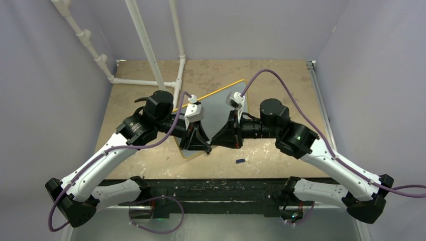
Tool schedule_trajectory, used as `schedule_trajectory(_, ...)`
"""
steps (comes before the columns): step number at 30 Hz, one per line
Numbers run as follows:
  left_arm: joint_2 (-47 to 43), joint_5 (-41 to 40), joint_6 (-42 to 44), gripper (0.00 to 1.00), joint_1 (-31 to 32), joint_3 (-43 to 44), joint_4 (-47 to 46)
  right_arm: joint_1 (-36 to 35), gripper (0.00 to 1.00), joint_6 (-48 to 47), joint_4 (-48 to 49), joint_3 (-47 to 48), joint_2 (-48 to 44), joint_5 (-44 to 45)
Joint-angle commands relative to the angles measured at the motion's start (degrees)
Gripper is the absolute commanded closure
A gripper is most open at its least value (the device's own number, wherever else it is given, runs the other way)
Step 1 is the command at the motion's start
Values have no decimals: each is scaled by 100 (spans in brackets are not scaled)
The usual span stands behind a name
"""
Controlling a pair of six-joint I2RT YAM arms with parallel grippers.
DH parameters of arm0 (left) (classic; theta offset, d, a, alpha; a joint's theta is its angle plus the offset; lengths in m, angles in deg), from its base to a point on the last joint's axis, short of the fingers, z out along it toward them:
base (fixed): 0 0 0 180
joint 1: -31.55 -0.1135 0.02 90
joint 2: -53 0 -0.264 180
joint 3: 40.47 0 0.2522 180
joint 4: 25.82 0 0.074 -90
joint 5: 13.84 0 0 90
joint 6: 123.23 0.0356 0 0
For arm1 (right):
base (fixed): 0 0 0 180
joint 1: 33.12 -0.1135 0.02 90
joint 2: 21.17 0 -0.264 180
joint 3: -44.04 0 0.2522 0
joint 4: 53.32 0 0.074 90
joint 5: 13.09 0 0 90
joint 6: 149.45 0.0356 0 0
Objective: Write a sentence on the whiteboard
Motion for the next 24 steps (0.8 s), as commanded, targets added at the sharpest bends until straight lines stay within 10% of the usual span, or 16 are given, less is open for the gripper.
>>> schedule_trajectory(1, -32, -578, -64, 60, 36, 229, -186, 11, 100, -111, 115, -27, -95, -13)
schedule_trajectory(6, -152, -1662, -327, 36, 37, 449, -409, 11, 100, -39, 85, -156, -412, 758)
schedule_trajectory(16, -26, -4544, -751, 33, -172, 1013, -676, 11, 100, 4, 356, -747, -1121, 2413)
schedule_trajectory(24, 126, -4998, -1103, 33, -1409, 907, -889, 11, 100, 190, 1019, -1239, -1447, 2386)
